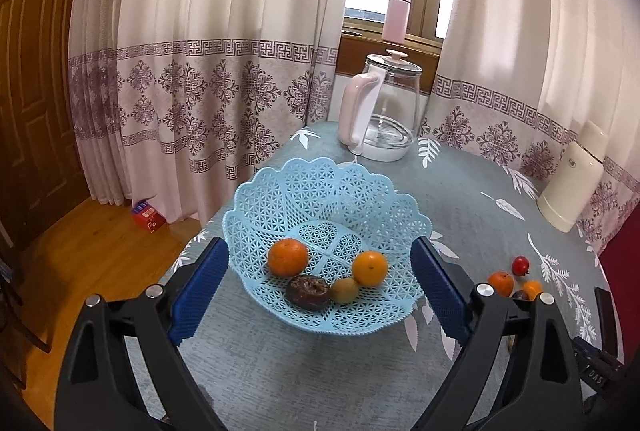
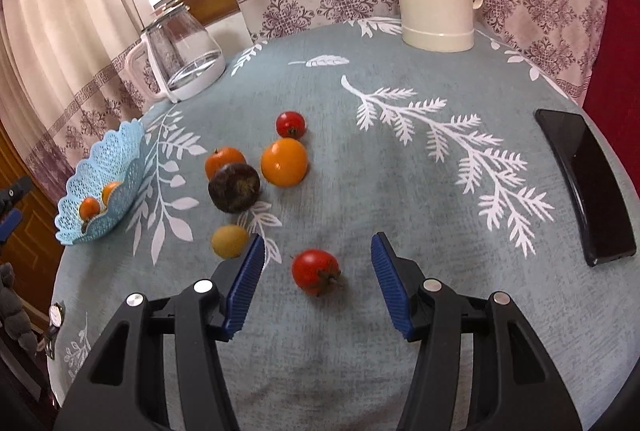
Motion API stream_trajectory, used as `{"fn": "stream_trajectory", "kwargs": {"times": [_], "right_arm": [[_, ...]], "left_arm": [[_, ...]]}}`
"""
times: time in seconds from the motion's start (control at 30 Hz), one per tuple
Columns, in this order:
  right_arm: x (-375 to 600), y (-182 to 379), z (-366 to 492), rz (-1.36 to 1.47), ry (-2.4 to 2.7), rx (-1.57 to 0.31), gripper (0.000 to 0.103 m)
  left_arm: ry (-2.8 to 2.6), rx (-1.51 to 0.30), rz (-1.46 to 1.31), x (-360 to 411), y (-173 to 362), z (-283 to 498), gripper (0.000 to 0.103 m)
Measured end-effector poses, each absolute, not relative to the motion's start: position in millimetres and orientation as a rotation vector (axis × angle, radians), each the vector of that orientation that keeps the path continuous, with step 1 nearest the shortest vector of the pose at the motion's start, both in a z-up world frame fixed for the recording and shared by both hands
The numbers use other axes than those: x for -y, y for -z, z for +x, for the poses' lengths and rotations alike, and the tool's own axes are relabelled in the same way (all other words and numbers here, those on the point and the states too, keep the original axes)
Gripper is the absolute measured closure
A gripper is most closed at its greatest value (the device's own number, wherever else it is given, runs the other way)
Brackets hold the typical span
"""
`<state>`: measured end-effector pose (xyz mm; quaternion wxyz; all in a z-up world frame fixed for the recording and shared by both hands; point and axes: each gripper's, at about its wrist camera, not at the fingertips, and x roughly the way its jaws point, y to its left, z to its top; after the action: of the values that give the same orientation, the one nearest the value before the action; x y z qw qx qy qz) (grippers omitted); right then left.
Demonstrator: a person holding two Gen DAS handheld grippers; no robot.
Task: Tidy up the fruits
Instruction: 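Move the right tool to the red tomato and close on it, then hold the red tomato in the right tool while the left tool approaches the dark brown fruit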
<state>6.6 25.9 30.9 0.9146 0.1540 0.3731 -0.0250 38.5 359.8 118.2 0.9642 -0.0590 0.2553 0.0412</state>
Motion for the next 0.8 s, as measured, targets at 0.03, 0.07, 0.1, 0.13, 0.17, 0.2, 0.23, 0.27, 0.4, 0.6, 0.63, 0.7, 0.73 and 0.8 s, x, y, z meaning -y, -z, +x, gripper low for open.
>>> {"fn": "stream_trajectory", "kwargs": {"times": [0.03, 0.07, 0.1, 0.13, 0.17, 0.2, 0.23, 0.27, 0.4, 0.6, 0.63, 0.7, 0.73, 0.8], "right_arm": [[-28, -30, 7, 0.308, 0.053, -0.773, 0.05], [-29, -29, 7, 0.296, 0.055, -0.777, 0.052], [-31, -27, 8, 0.285, 0.054, -0.782, 0.052], [-33, -26, 9, 0.28, 0.051, -0.787, 0.053], [-34, -25, 10, 0.275, 0.049, -0.792, 0.054], [-35, -23, 11, 0.268, 0.048, -0.801, 0.055], [-36, -21, 12, 0.266, 0.047, -0.808, 0.056], [-36, -20, 13, 0.266, 0.047, -0.811, 0.057], [-38, -17, 15, 0.261, 0.042, -0.824, 0.059], [-38, -13, 18, 0.258, 0.04, -0.84, 0.065], [-38, -13, 18, 0.257, 0.04, -0.84, 0.066], [-39, -13, 19, 0.255, 0.038, -0.842, 0.069], [-39, -12, 19, 0.254, 0.039, -0.844, 0.071], [-40, -12, 19, 0.25, 0.041, -0.845, 0.075]], "left_arm": [[-0.082, -0.517, -0.117, -359, -118, 39, 0.009], [-0.081, -0.518, -0.115, -358, -117, 38, 0.009], [-0.08, -0.519, -0.113, -357, -117, 38, 0.009], [-0.079, -0.52, -0.113, -357, -116, 39, 0.009], [-0.079, -0.521, -0.112, -356, -116, 39, 0.009], [-0.079, -0.521, -0.111, -356, -116, 39, 0.009], [-0.079, -0.523, -0.111, -356, -116, 39, 0.009], [-0.078, -0.524, -0.11, -356, -116, 39, 0.009], [-0.079, -0.527, -0.11, -356, -114, 40, 0.009], [-0.075, -0.53, -0.103, -354, -114, 40, 0.009], [-0.074, -0.53, -0.102, -353, -114, 40, 0.009], [-0.073, -0.53, -0.102, -353, -114, 40, 0.009], [-0.073, -0.53, -0.101, -353, -114, 40, 0.009], [-0.071, -0.53, -0.099, -352, -114, 40, 0.009]]}}
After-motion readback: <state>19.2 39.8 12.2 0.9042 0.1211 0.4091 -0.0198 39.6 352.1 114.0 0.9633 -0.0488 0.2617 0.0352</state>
